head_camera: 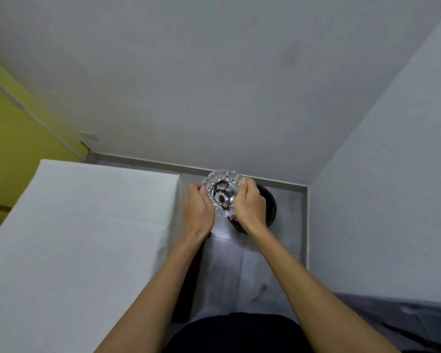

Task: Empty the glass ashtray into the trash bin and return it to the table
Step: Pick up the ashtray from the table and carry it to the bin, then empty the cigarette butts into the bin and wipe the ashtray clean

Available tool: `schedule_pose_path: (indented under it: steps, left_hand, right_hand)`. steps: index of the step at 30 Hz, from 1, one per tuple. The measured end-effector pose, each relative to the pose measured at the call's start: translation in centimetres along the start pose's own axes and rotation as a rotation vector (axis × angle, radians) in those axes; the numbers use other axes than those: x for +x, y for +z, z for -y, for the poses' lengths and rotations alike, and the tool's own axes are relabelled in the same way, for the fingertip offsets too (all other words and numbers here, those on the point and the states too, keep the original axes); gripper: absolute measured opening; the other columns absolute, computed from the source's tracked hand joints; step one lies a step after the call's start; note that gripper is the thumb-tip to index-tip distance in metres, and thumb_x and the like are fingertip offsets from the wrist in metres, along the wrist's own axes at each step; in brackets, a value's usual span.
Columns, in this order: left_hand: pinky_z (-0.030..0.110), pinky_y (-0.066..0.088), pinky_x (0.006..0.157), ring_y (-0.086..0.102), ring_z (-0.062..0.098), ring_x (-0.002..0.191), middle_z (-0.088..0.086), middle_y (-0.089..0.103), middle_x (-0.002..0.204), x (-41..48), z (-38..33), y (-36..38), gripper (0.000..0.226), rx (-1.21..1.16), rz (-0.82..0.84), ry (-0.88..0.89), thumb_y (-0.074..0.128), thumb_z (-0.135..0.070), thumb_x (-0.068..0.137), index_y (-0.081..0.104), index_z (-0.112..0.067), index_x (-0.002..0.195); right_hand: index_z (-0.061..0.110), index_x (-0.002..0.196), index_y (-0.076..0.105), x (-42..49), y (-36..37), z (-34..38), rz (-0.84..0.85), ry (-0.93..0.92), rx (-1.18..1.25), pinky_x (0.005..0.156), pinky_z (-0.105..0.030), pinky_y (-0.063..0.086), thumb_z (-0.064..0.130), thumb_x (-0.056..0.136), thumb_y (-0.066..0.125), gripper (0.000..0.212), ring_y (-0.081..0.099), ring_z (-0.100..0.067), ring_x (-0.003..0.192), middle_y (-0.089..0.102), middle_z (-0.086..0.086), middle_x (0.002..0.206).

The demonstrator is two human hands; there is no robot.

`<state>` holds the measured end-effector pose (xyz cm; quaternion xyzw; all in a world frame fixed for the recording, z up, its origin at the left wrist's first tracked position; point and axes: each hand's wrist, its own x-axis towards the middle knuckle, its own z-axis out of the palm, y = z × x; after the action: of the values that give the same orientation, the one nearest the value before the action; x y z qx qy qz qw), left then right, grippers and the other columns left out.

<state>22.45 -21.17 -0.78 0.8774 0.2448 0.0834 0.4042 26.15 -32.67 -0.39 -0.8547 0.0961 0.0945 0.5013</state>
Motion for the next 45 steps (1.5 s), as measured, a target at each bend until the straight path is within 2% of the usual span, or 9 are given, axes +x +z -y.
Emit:
schedule_pose_path:
  steps: [5, 11, 16, 24, 26, 28, 31, 35, 45]
  left_hand:
    - [0.034, 0.039, 0.076, 0.058, 0.028, 0.09, 0.007, 0.062, 0.098, 0.0, -2.2, 6.5, 0.027, -0.027, 0.049, 0.064, 0.031, -0.022, 0.106, 0.054, -0.008, 0.11]
    - [0.026, 0.041, 0.08, 0.063, 0.02, 0.097, 0.004, 0.069, 0.11, 1.0, 0.1, 14.1, 0.031, -0.048, 0.152, 0.062, 0.033, -0.025, 0.106, 0.056, -0.017, 0.123]
    - [0.04, 0.051, 0.081, 0.063, 0.019, 0.092, -0.001, 0.068, 0.099, 3.1, 5.1, 20.4, 0.031, -0.015, 0.204, 0.098, 0.029, -0.035, 0.105, 0.057, -0.024, 0.11]
    - [0.018, 0.037, 0.062, 0.052, 0.006, 0.071, -0.001, 0.057, 0.079, 7.8, 16.1, 31.0, 0.04, 0.005, 0.225, 0.077, 0.025, -0.034, 0.107, 0.051, -0.013, 0.086]
    - [0.022, 0.04, 0.069, 0.058, 0.013, 0.082, 0.003, 0.06, 0.087, 8.9, 19.9, 34.1, 0.038, -0.001, 0.22, 0.052, 0.025, -0.034, 0.107, 0.051, -0.014, 0.088]
    - [0.038, 0.045, 0.095, 0.057, 0.028, 0.117, 0.009, 0.063, 0.119, 10.0, 24.2, 37.5, 0.041, 0.016, 0.25, 0.02, 0.024, -0.037, 0.105, 0.057, -0.014, 0.112]
    - [0.041, 0.015, 0.124, 0.014, 0.022, 0.154, 0.008, 0.023, 0.164, 11.2, 29.6, 41.5, 0.056, 0.089, 0.3, -0.029, 0.023, -0.036, 0.106, 0.029, -0.01, 0.155]
    - [0.037, 0.004, 0.125, -0.003, 0.018, 0.155, 0.007, 0.005, 0.167, 12.8, 35.4, 45.9, 0.059, 0.235, 0.293, 0.089, 0.02, -0.036, 0.106, 0.014, -0.008, 0.158]
    - [0.039, 0.0, 0.125, -0.003, 0.024, 0.155, 0.015, 0.004, 0.166, 15.2, 39.4, 50.7, 0.061, 0.363, 0.08, 0.205, 0.025, -0.033, 0.105, 0.017, 0.0, 0.156]
  right_hand:
    - [0.025, 0.123, 0.056, 3.8, -3.6, -3.9, -0.041, 0.033, -0.026, 0.085, -0.036, 0.045, 0.041, 0.105, 0.025, 0.039, 0.063, -0.031, 0.105, 0.07, -0.007, 0.115]
    - [0.018, 0.122, 0.057, 8.6, -4.0, -10.9, -0.034, 0.047, -0.009, 0.075, -0.023, 0.037, 0.034, 0.108, 0.027, 0.037, 0.063, -0.026, 0.1, 0.068, -0.006, 0.111]
    - [0.018, 0.12, 0.058, 13.2, -1.2, -18.1, -0.006, 0.099, -0.035, 0.074, -0.028, 0.042, 0.036, 0.108, 0.025, 0.039, 0.061, -0.02, 0.088, 0.065, -0.001, 0.098]
    - [0.019, 0.119, 0.059, 21.6, 7.2, -30.7, -0.001, 0.088, -0.091, 0.077, -0.032, 0.045, 0.034, 0.107, 0.028, 0.037, 0.061, -0.02, 0.088, 0.062, 0.002, 0.093]
    - [0.019, 0.12, 0.059, 23.5, 9.1, -33.7, 0.001, 0.077, -0.1, 0.077, -0.03, 0.043, 0.033, 0.107, 0.029, 0.036, 0.059, -0.02, 0.088, 0.063, 0.001, 0.094]
    - [0.02, 0.12, 0.06, 25.3, 11.2, -36.9, 0.005, 0.059, -0.098, 0.08, -0.03, 0.043, 0.034, 0.107, 0.03, 0.036, 0.061, -0.021, 0.092, 0.065, 0.0, 0.097]
    - [0.024, 0.123, 0.06, 28.2, 14.0, -41.5, 0.0, 0.04, -0.091, 0.086, -0.03, 0.045, 0.036, 0.106, 0.031, 0.036, 0.064, -0.025, 0.103, 0.069, -0.002, 0.108]
    - [0.03, 0.135, 0.055, 32.0, 16.9, -46.9, 0.016, 0.006, -0.142, 0.091, -0.026, 0.037, 0.038, 0.106, 0.03, 0.04, 0.06, -0.026, 0.12, 0.066, -0.002, 0.13]
    - [0.034, 0.128, 0.056, 36.3, 20.6, -51.2, 0.055, -0.182, -0.292, 0.088, -0.036, 0.05, 0.043, 0.104, 0.029, 0.037, 0.066, -0.028, 0.106, 0.071, -0.004, 0.117]
